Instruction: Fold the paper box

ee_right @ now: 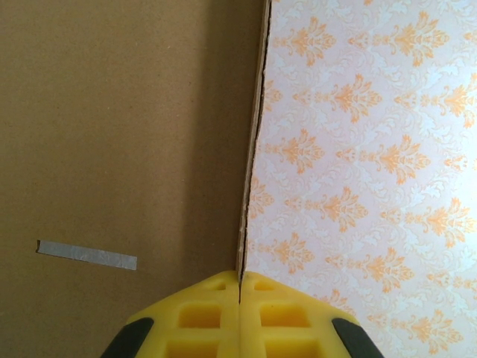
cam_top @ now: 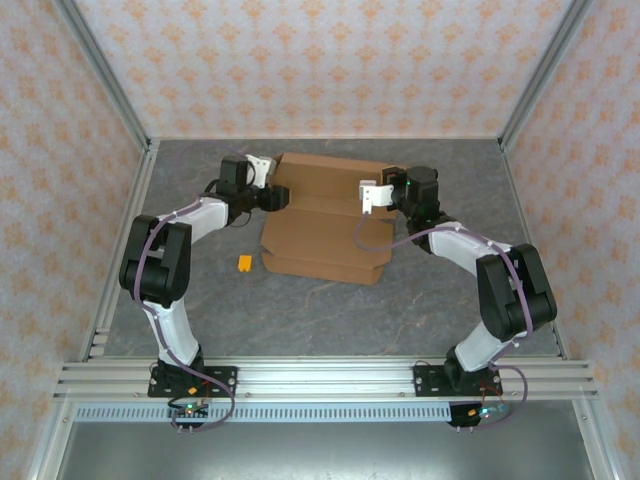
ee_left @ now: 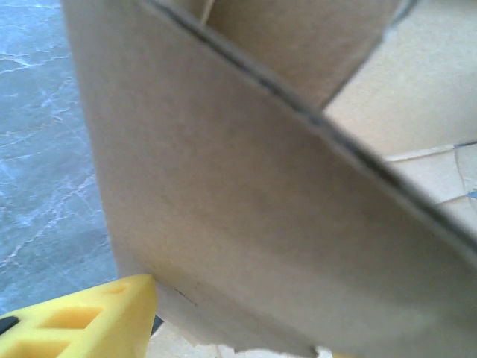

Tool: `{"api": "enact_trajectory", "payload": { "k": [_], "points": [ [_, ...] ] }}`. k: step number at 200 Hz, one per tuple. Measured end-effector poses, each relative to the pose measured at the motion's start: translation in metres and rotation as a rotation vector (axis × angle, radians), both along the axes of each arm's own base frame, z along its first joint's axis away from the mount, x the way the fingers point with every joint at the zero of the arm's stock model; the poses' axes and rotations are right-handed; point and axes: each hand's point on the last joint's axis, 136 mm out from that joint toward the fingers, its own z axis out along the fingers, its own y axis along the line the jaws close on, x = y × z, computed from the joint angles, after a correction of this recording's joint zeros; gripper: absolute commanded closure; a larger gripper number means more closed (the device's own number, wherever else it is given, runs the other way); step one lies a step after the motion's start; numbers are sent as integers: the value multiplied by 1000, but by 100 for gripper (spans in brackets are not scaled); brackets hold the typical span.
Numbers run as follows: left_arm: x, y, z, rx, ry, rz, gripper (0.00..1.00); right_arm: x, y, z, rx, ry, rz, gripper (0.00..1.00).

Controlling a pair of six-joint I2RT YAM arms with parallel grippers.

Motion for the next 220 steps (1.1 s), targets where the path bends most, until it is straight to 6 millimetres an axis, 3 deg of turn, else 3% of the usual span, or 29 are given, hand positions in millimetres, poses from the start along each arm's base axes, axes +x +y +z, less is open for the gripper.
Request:
{"api": "enact_trajectory", "payload": {
  "k": [51, 105, 138, 173, 196, 220],
  "points": [
    [-13, 0, 1, 3, 20, -7, 38, 0, 0, 0, 0, -1, 0, 100],
    [-23, 13, 24, 32, -9, 10, 33, 1, 1, 3, -2, -6, 1, 100],
    [-36, 42, 32, 32, -13, 59, 32, 2, 1, 4, 0, -10, 1, 100],
    [-41, 92, 54, 28, -63, 156, 32, 3, 1, 0, -3, -3, 1, 100],
    [-36, 128, 62, 68, -71, 249, 36, 3, 1, -5, -6, 7, 2, 100],
    [-12, 143, 62, 123, -41, 287, 37, 4, 2, -7, -7, 11, 2, 100]
  ]
}}
